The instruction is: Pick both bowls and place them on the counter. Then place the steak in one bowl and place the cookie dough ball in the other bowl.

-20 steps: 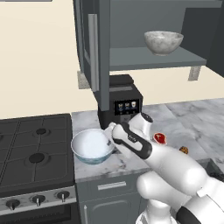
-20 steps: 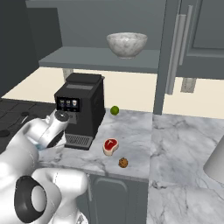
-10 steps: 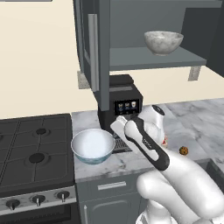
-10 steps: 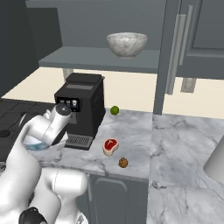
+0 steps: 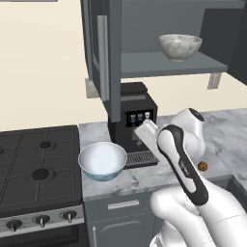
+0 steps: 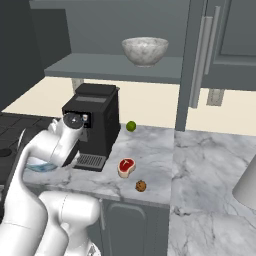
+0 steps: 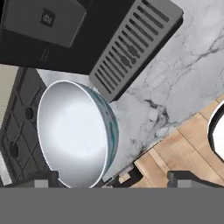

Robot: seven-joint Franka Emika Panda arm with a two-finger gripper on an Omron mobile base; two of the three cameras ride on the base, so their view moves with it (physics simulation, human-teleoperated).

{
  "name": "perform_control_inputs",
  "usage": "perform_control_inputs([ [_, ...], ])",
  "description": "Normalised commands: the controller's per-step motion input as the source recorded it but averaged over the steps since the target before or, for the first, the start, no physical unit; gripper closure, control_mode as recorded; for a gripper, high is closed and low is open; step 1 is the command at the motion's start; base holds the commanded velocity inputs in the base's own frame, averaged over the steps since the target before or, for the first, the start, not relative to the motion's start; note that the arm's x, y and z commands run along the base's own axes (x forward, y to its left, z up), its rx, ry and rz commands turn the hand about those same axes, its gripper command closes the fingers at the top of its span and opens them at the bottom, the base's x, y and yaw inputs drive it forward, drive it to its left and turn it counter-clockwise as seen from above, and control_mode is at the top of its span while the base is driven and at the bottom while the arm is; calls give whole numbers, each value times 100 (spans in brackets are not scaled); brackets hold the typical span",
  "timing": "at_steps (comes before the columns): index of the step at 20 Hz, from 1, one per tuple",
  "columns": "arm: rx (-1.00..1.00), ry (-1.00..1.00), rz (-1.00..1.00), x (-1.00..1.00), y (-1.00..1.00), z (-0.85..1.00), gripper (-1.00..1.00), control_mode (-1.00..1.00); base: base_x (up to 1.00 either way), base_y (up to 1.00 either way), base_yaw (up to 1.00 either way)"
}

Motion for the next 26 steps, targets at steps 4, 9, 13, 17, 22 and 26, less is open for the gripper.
perform_control_inputs([
  [4, 0, 0, -1, -28, -29, 76, -100, -100, 0, 0, 0],
  [9, 0, 0, -10, -13, -12, 81, -100, -100, 0, 0, 0],
  [13, 0, 0, -13, -13, -34, 67, -100, -100, 0, 0, 0],
  [17, 0, 0, -14, -9, -50, 54, -100, -100, 0, 0, 0],
  [22, 0, -2, -12, -5, -48, 54, -100, -100, 0, 0, 0],
  [26, -2, 0, -22, 5, -35, 61, -100, -100, 0, 0, 0],
])
